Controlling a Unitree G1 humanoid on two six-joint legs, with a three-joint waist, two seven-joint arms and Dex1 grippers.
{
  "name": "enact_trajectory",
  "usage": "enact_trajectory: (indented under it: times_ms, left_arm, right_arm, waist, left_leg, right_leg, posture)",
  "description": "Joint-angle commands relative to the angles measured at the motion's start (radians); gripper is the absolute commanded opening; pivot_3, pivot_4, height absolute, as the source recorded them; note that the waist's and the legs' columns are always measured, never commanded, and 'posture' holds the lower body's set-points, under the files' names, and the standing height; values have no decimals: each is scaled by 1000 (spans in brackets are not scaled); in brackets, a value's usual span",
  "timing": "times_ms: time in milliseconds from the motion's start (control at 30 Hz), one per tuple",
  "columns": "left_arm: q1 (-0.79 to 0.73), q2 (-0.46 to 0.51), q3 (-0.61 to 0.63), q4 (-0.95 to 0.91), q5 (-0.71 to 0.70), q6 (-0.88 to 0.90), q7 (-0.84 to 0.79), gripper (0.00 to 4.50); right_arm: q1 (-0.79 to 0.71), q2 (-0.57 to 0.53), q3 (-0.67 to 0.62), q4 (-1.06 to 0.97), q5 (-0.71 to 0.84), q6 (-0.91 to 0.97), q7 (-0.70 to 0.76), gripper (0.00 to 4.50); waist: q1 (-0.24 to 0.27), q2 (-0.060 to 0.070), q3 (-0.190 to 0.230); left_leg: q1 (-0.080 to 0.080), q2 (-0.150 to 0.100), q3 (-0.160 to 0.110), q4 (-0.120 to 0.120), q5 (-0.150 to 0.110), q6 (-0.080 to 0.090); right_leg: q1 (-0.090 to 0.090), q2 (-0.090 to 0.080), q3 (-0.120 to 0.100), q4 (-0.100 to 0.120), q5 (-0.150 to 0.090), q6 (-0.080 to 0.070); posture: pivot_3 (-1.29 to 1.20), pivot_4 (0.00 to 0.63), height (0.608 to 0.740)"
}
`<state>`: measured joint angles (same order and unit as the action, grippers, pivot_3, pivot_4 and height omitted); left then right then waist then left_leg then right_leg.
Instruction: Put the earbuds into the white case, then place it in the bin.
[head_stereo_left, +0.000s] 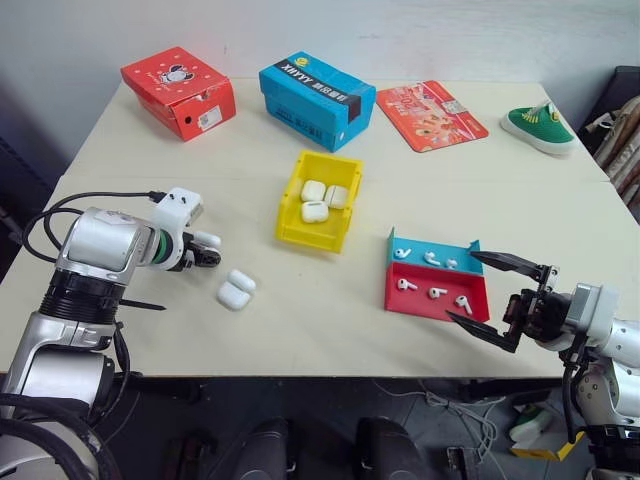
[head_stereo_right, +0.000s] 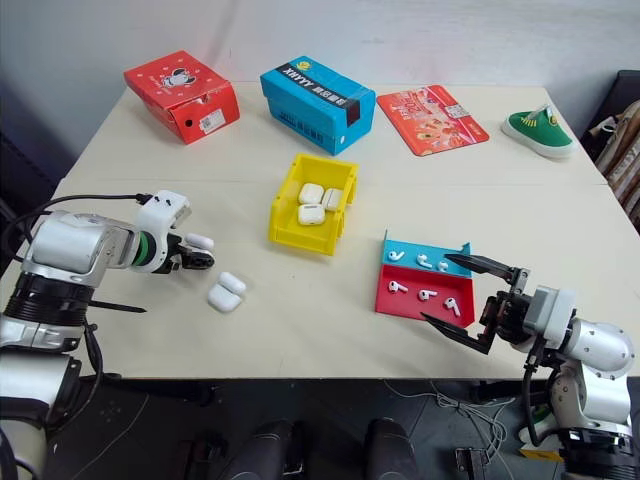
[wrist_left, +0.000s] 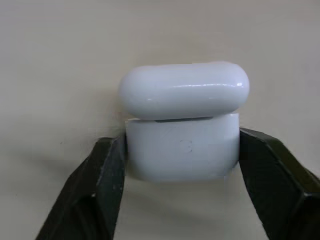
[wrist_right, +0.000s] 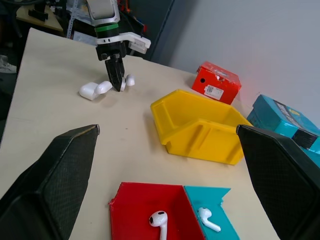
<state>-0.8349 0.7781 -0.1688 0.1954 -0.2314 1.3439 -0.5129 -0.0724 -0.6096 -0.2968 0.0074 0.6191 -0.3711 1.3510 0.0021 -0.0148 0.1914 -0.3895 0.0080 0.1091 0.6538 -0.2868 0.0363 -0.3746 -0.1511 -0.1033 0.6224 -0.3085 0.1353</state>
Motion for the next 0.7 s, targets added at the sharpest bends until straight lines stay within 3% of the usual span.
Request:
enact_trajectory:
  times_ms: [33, 200, 333, 433, 467, 533, 633, 700]
  left_arm:
    - [37, -6, 9, -19, 3, 34, 5, 2788]
    - [61, 15, 123, -55, -24, 5, -7, 2788]
    - [117, -4, 385, -91, -100, -308, -50, 2788]
    - [209, -59, 569, -214, -253, -682, -290, 2788]
    - [227, -96, 616, -267, -339, -732, -369, 2788]
    - [256, -138, 647, -321, -391, -763, -374, 2788]
    - [358, -196, 550, -458, -452, -755, -414, 2788]
    - [422, -247, 466, -547, -488, -760, -435, 2788]
  right_arm:
    - [-4, -3, -11, -24, 7, -11, -10, 4500]
    - [-6, -2, -12, -20, 2, -17, -16, 4500]
    - [-2, -8, -19, -19, -5, -20, -26, 4500]
    - [4, -49, -46, -18, -13, 8, -41, 4500]
    - [21, -91, -60, -18, -27, 54, -54, 4500]
    - [51, -150, -81, -18, -48, 115, -77, 4500]
    - [114, -216, -151, -45, -36, 174, -98, 4500]
    - [213, -286, -204, -83, -157, 290, -203, 4500]
  waist:
    - [-1, 0, 0]
    - [-5, 0, 0]
    - [-5, -1, 1]
    - [-5, -1, 1]
    - [-4, -1, 1]
    - [6, -1, 1]
    - [11, 0, 0]
    - [23, 2, -1]
  left_leg:
    - [0, 0, 0, 0, 0, 0]
    - [0, 0, 0, 0, 0, 0]
    - [-1, 2, 0, 0, 0, -1]
    - [-2, 3, 0, 0, -1, -1]
    - [-2, 3, 0, 0, -1, -1]
    - [-3, 2, 0, 2, -2, 0]
    - [-1, 2, -1, 4, -5, 1]
    - [0, 3, 0, 3, -5, 1]
  right_leg:
    - [0, 0, 0, 0, 0, 0]
    - [0, 0, 0, 0, 0, 0]
    - [-1, 1, 0, -1, 0, 0]
    - [-1, 0, -1, -2, 0, -2]
    - [-1, 0, -1, -3, 1, -2]
    - [0, -2, -2, -4, 1, -3]
    - [3, -2, -2, -8, 2, -3]
    - [6, 0, -3, -11, 2, -3]
  posture:
    - [0, 150, 740]
    - [0, 150, 740]
    - [0, 150, 740]
    - [0, 150, 740]
    - [0, 150, 740]
    - [0, 150, 740]
    - [0, 150, 740]
    - [0, 150, 740]
